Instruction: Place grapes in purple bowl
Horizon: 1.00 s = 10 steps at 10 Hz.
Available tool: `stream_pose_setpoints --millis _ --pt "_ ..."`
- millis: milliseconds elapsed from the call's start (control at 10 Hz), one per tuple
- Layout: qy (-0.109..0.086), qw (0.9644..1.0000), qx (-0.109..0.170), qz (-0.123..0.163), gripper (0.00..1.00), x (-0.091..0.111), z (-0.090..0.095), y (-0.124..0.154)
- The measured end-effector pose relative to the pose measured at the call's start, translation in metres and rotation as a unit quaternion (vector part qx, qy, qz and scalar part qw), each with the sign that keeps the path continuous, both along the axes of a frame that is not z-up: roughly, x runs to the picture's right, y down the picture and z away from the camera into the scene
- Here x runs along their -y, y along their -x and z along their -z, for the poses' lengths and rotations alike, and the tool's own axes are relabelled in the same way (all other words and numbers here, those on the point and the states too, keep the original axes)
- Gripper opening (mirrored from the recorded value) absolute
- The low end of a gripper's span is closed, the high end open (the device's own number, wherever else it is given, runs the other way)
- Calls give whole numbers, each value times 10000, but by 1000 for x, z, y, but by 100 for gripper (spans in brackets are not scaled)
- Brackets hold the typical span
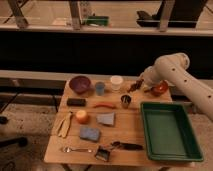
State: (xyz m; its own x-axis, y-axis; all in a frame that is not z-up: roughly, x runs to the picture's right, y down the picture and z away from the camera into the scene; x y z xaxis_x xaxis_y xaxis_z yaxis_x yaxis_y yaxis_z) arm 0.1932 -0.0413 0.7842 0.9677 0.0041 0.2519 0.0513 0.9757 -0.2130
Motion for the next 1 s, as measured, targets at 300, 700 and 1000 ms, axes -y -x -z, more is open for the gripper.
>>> stream_pose_setpoints --millis 300,700,1000 --pt "5 9988 415 248 0 6 -19 59" --pt "-7 9933 1008 558 0 21 -59 158" --pt "-52 9839 1577 845 0 37 -92 239"
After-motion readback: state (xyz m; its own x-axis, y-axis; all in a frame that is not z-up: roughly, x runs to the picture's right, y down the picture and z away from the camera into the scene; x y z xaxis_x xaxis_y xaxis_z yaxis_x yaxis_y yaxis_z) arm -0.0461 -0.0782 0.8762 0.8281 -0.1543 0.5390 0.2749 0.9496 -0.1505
